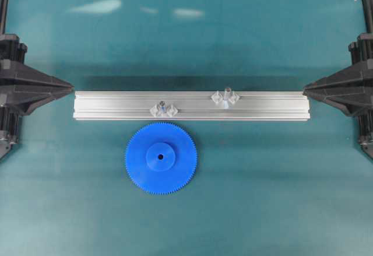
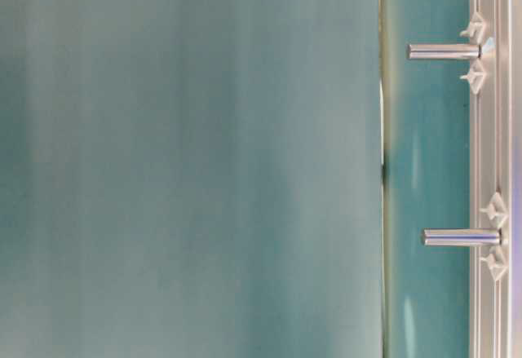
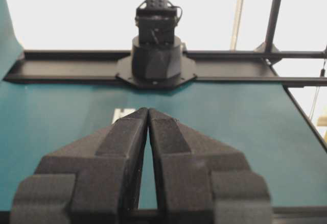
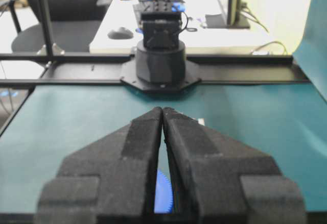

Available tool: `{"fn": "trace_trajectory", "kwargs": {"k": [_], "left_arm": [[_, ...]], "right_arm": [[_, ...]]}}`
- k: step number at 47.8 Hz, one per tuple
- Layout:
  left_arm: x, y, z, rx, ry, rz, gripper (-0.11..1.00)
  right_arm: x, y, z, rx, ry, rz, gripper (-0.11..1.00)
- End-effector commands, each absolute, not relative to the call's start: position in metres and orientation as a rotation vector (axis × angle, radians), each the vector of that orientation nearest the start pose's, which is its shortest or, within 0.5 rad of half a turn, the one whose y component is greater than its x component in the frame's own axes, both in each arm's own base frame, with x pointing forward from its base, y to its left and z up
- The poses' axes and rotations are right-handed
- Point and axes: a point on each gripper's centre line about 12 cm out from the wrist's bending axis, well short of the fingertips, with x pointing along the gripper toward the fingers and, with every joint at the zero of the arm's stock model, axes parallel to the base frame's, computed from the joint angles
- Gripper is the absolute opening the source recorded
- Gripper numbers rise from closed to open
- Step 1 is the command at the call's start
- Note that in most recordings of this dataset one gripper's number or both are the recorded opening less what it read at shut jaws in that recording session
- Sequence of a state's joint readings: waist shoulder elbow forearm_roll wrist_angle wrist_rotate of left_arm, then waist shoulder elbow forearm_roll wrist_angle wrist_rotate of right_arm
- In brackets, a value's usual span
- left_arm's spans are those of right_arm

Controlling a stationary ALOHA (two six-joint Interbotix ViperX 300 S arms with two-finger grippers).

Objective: Insert the large gear onto the shaft.
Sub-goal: 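Move the left gripper over the blue gear's hub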

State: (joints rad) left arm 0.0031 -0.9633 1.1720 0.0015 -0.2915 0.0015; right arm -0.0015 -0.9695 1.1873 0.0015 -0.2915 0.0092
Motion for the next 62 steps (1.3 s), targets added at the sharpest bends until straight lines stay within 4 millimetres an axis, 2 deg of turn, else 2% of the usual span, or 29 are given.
{"fn": "trace_trajectory", "kwargs": {"k": [1, 5, 10, 18, 32, 41, 62], "left_arm": [[0.2, -0.003, 0.299, -0.026, -0.096, -0.019, 0.11], [0.201, -0.003, 0.303, -0.052, -0.104, -0.02, 0.15], [0.202, -0.003, 0.305, -0.059, -0.108, -0.021, 0.04], [0.204, -0.003, 0.306, -0.059, -0.085, -0.02, 0.02], [0.232, -0.006, 0.296, -0.05, 0.097, -0.026, 0.02], [0.253, -0.018, 0.277, -0.041, 0.221, -0.068, 0.02], [0.291, -0.025, 0.241, -0.039, 0.445, -0.07, 0.02]], "right_arm": [[0.199, -0.001, 0.294, 0.015, -0.084, -0.004, 0.16], [0.198, -0.002, 0.289, 0.074, -0.057, -0.014, 0.24], [0.196, -0.002, 0.281, 0.137, 0.002, -0.016, 0.17], [0.195, -0.001, 0.281, 0.203, 0.08, -0.015, 0.15], [0.195, 0.0, 0.274, 0.213, 0.211, -0.02, 0.15], [0.195, 0.001, 0.272, 0.216, 0.25, -0.02, 0.15], [0.193, 0.001, 0.265, 0.215, 0.282, -0.022, 0.15]]}}
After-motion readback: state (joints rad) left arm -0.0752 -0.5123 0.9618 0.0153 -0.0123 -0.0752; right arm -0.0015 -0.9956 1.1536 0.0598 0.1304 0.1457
